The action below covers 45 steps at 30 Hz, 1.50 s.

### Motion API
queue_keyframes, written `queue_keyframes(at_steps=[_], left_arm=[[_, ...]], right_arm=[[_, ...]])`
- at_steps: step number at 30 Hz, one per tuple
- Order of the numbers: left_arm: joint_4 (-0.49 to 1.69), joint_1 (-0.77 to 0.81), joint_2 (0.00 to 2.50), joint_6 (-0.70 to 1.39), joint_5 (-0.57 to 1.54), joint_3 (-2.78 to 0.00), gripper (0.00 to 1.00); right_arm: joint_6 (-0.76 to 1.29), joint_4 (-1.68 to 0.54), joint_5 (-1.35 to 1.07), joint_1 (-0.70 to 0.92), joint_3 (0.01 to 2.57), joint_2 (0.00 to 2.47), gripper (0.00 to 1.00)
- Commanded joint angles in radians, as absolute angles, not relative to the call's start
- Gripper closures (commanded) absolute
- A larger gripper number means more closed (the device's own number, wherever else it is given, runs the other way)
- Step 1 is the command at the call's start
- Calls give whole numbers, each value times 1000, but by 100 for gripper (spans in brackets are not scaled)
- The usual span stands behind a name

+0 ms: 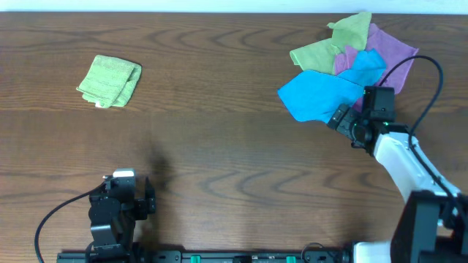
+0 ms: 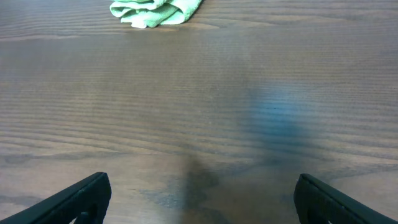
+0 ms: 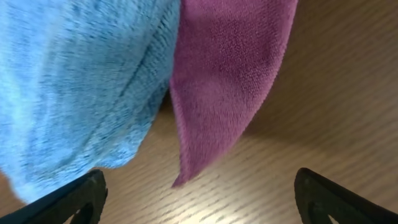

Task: Fold the cloth
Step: 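Reach the right gripper to the cloth pile and grasp the purple cloth, then pull the purple cloth out with the right gripper and drop it center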

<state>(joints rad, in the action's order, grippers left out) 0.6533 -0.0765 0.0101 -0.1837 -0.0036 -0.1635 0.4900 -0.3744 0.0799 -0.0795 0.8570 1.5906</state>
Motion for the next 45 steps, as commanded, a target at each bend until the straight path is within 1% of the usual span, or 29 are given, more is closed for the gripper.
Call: queue_keyframes(at_steps=[1,2,3,6,8,9,12,13,15,16,22,25,27,29,35,38,45], left_arm=[[654,-72,4,-176,-7,-155,5],[654,-72,4,-176,-7,-155,5],[654,-72,4,-176,-7,-155,5],[654,-72,4,-176,-7,-155,5],[654,-72,4,-176,-7,-155,5],[654,-72,4,-176,-7,-155,4],[654,-72,4,-176,-7,-155,5],[654,-72,4,-176,-7,-155,5],[654,-72,4,-176,-7,-155,5],[654,-72,4,-176,-7,-155,5],[654,-72,4,-176,-7,-155,5],[654,-72,4,-176,-7,-155,5],[654,-72,4,-176,-7,-155,5],[654,-72,4,-176,-7,-155,5],[654,-72,4,-176,-7,-155,5],[654,-72,4,-176,-7,-155,5],[654,-72,4,-176,-7,-155,5]], right_arm=[[477,-353,116,-88,874,1621,20],[477,-346,129,-88,874,1625,30],[477,-339,142,-88,874,1628,38],[477,-327,179,-91,874,1628,55],[477,-327,193,-99,874,1630,57],[477,-327,202,-102,874,1633,61],[477,-329,203,-114,874,1644,68],[477,-329,203,-117,874,1650,73],[477,-331,202,-119,874,1665,96],[477,-333,202,-118,874,1671,98],[477,-346,114,-118,880,1674,99],[493,-432,102,-118,916,1641,99],[534,-540,139,-118,970,1612,99],[594,-701,202,-118,1059,1565,99],[646,-953,314,-118,1272,1427,99],[661,-1037,371,-118,1391,1345,99],[656,-1114,370,-118,1614,1213,99]])
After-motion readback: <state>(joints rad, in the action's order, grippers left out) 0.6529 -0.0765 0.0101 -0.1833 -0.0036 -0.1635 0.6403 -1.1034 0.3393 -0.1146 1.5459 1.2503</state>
